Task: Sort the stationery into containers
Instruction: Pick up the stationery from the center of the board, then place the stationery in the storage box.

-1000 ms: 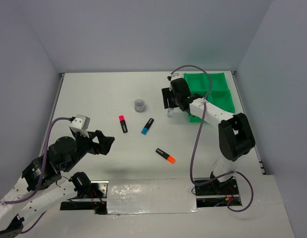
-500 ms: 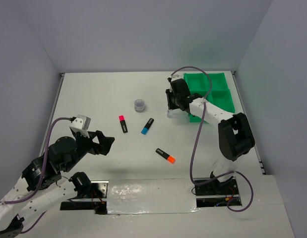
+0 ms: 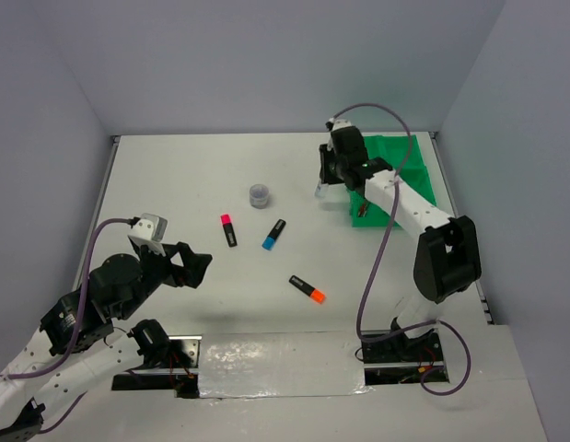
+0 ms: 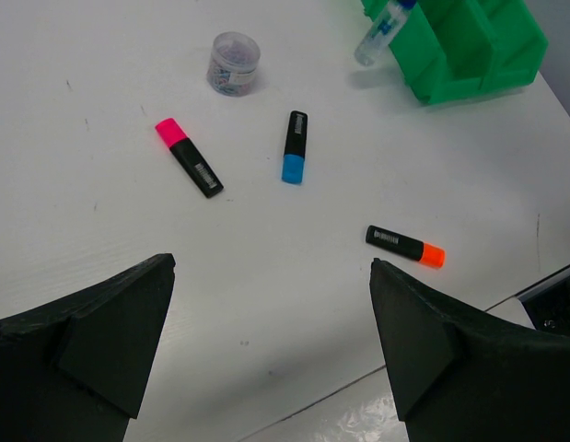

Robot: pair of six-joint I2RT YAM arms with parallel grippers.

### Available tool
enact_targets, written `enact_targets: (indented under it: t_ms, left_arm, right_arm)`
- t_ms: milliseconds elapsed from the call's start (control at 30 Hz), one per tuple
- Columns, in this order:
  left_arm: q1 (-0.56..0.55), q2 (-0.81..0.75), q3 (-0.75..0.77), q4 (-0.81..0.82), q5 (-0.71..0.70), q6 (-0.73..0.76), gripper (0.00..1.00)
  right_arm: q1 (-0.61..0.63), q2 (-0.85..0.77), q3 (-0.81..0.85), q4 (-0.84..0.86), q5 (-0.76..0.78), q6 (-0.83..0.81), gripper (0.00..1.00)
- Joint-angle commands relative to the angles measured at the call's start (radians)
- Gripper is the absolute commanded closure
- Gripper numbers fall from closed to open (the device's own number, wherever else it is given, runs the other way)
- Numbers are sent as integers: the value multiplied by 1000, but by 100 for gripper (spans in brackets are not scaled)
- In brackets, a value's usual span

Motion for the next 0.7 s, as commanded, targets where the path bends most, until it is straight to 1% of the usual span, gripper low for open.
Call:
enact_targets:
  t_ms: [0, 133, 167, 233, 267, 333, 367, 433, 533, 667]
  left_arm:
    - [-2, -23, 12, 38, -8, 10, 1]
    - [-2, -29, 11, 44, 3, 11, 1]
    - [-2, -26, 9, 44, 5, 11, 1]
    - [-2, -20, 9, 45, 8, 13, 1]
    - [-2, -18, 12, 42, 6, 13, 1]
    - [-3, -21, 11, 39, 3, 11, 1]
    - [-3, -27, 11, 42, 6, 10, 1]
    - [-3, -38, 8, 44, 12, 14, 1]
    - [-3, -55, 8, 45, 14, 14, 1]
    - [-5, -75, 6, 44, 14, 11, 1]
  right_arm:
    - [-69, -84, 120, 5, 71, 31, 100]
    - [-172, -79, 191, 59, 145, 91, 100]
    - [-187, -49, 208, 62, 166, 102, 100]
    - [-229, 5, 298, 39, 183, 117, 100]
    - [-236, 75, 374, 24, 205, 120, 100]
    - [-249, 146, 460, -21, 220, 113, 100]
    - [-256, 180, 534, -31, 231, 111, 100]
    - [-267, 263, 597, -53, 225, 99, 100]
    - [-293, 366, 753, -105, 216, 97, 100]
    - [-304, 433, 804, -127, 193, 99, 100]
